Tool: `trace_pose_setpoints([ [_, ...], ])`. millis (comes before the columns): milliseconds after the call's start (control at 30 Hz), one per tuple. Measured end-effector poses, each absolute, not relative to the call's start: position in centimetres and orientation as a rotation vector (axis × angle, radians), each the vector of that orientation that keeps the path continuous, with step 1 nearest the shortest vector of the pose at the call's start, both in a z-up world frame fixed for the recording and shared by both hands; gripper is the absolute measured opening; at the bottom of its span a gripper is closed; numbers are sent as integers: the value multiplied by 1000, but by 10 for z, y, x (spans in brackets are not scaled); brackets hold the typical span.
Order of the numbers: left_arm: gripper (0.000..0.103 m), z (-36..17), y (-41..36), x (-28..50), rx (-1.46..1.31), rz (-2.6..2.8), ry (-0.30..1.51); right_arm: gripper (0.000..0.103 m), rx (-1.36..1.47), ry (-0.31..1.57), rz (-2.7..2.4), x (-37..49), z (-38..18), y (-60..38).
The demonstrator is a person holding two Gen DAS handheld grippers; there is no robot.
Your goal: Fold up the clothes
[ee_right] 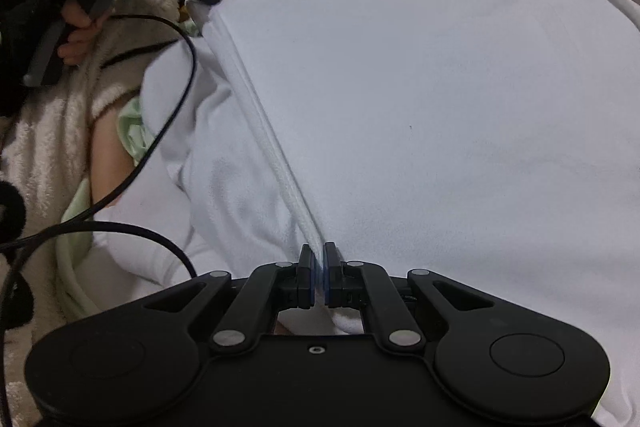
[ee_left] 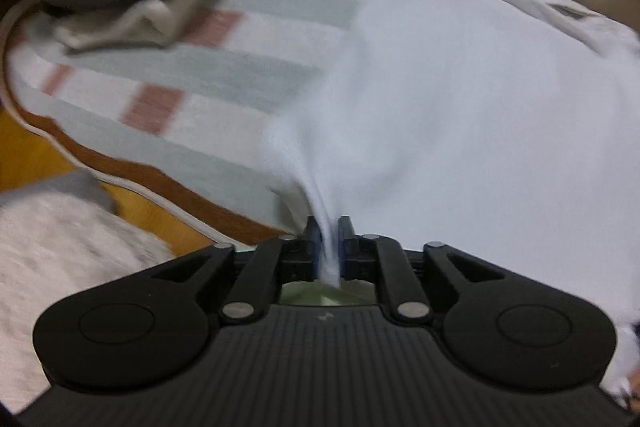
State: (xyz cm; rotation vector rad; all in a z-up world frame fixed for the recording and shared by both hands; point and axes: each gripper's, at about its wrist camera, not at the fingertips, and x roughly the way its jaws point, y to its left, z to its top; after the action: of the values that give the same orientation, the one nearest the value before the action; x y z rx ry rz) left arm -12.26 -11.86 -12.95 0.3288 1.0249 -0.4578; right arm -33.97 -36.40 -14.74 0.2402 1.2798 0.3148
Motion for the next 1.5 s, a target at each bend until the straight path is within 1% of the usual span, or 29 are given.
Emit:
trace_pose_setpoints([
  [33,28,-127,-119,-120,324,-455,1017,9,245,1281,302,-339,-147,-366],
  [67,34,-119,-121,-116,298,-467,992,11,254,1278,298,-339,-144,-368],
  [100,42,-111,-123,-112,273,-479,968,16,263,1273,305,-341,-140,-372],
  [133,44,-103,-124,-107,248,-491,943,28,294,1237,303,-344,-132,-381],
  [167,45,-96,-126,-103,223,-503,918,35,325,1198,300,-347,-124,-389],
  [200,50,-88,-127,-99,198,-515,893,44,364,1151,287,-346,-117,-398],
  [233,57,-80,-129,-95,173,-526,868,46,412,1085,248,-347,-106,-419],
  [267,59,-73,-130,-91,148,-537,843,46,460,1017,208,-349,-95,-440],
  [300,60,-71,-138,-82,133,-565,827,48,490,963,159,-347,-88,-460],
  [333,60,-76,-150,-70,122,-596,822,53,509,910,74,-348,-81,-490],
  [400,62,-96,-179,-42,115,-620,834,56,529,822,-123,-347,-75,-544],
  [467,62,-120,-211,-11,157,-647,850,56,529,762,-368,-336,-87,-592],
  [567,61,-162,-262,29,388,-699,840,56,483,718,-617,-336,-110,-640],
  [600,58,-173,-274,39,430,-679,822,56,481,710,-644,-337,-121,-642],
  [700,60,-181,-295,67,356,-695,822,55,479,686,-716,-339,-156,-647],
  [767,61,-183,-307,84,289,-712,824,55,471,712,-770,-341,-171,-658],
  [933,62,-199,-339,124,258,-696,849,56,510,678,-782,-340,-188,-680],
  [1000,62,-206,-348,137,251,-699,868,57,461,700,-779,-334,-193,-681],
  [1033,49,-208,-352,139,269,-700,854,57,436,711,-778,-330,-196,-681],
  [1067,25,-207,-355,139,302,-701,826,57,410,724,-779,-326,-199,-681],
  [1100,4,-207,-359,139,336,-702,798,58,384,738,-781,-322,-202,-681],
  [1133,3,-205,-361,138,355,-703,769,58,378,749,-776,-320,-206,-683],
  [1167,3,-200,-359,137,351,-697,734,58,378,751,-774,-318,-209,-685],
  [1233,3,-192,-353,139,305,-669,684,61,380,753,-770,-315,-215,-688],
  [1333,4,-199,-345,156,197,-610,732,61,356,766,-782,-314,-216,-693],
  [1367,8,-205,-348,158,216,-575,755,61,357,768,-792,-315,-217,-695],
  [1400,15,-207,-352,154,265,-533,748,61,359,770,-802,-316,-217,-697],
  [1433,28,-208,-357,148,324,-490,727,63,369,770,-817,-319,-218,-699],
  [1500,40,-197,-362,131,329,-512,677,63,428,762,-832,-325,-219,-706],
])
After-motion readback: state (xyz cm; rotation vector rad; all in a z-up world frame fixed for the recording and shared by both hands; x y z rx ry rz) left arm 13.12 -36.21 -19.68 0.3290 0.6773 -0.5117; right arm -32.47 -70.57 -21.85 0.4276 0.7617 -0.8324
